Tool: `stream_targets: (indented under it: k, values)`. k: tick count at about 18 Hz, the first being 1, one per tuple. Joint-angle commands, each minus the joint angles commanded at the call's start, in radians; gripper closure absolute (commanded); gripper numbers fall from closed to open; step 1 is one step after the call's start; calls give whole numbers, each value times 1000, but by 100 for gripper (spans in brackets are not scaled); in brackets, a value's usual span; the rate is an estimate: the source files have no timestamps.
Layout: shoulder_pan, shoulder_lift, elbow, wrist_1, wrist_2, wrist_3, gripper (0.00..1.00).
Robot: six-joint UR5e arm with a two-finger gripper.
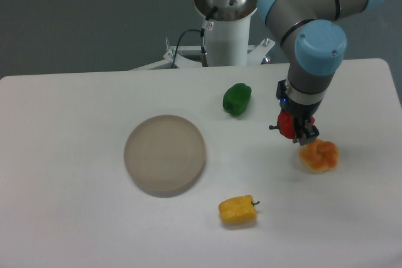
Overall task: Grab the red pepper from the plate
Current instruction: 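Lift the red pepper off the plate and carry it toward the orange pepper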
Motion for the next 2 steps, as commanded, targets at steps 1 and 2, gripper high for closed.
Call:
stream_targets:
  k: [1, 2]
  values:
    - [0, 0, 0, 0, -2, 0, 75]
    - [0, 0, 0, 2, 0, 0, 75]
